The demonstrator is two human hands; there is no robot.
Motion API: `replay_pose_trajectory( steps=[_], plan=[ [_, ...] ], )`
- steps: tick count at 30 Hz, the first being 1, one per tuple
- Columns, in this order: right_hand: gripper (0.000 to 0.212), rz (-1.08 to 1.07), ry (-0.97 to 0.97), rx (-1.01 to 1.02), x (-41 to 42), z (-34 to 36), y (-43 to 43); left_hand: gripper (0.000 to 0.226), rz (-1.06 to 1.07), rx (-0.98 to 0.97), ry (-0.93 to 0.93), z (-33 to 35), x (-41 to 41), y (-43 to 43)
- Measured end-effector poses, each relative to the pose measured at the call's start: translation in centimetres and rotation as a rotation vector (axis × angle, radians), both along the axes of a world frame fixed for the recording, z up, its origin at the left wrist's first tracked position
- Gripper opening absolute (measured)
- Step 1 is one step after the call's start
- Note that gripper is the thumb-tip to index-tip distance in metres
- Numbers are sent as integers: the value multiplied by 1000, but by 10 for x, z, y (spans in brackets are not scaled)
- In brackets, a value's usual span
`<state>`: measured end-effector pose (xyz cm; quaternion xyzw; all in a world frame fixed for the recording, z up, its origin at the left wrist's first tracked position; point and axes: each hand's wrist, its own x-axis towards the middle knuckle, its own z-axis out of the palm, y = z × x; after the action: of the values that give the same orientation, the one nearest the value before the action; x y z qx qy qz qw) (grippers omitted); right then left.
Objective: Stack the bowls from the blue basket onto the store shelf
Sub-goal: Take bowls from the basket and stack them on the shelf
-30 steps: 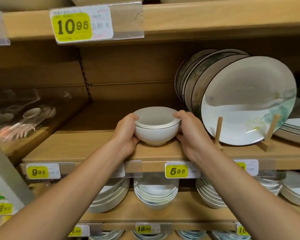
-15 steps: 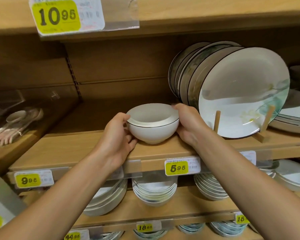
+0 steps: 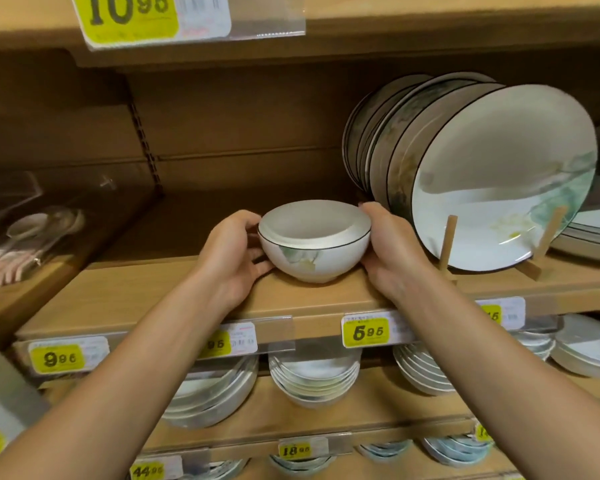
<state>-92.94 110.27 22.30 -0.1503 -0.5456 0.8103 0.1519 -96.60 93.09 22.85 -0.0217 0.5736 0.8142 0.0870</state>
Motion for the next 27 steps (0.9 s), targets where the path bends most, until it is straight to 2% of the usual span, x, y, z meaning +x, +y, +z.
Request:
replay_pose_trajectory(
  steps=[1,4,5,8,9,13,17,19,23,25,27],
  plan=[
    [18,14,9,26,2,-4,-1,12,2,0,5,1,-1,1],
    [55,44,5,169,9,-16,-12,21,-47,-11,13,2,1,6],
    [54,25,15,198,8,-17,-14,23,-50,-16,20,0,3,7],
    [27,-34,16,145,0,-8,-12,23,-28,-30,37,-7,6,7],
    [23,-30,-8,111,-2,-5,-9,24,-34,-32,37,-8,7,6],
    [36,-24,2,-6,-1,-6,1,16,-58,-64,81,-5,11,5],
    [60,31,64,160,8,-20,-11,21,-52,-53,57,5,9,17],
    [54,-8,20,197,2,-17,-14,24,-59,1,18,4,12,21],
    [21,-39,-44,7,-6,-2,2,17,12,12,57,-7,25,14],
    [21,-16,-3,-17,-1,-8,5,10,107,19,70,-3,20,11],
    [18,32,50,46,6,-16,2,15,128,27,45,7,11,13]
  ],
)
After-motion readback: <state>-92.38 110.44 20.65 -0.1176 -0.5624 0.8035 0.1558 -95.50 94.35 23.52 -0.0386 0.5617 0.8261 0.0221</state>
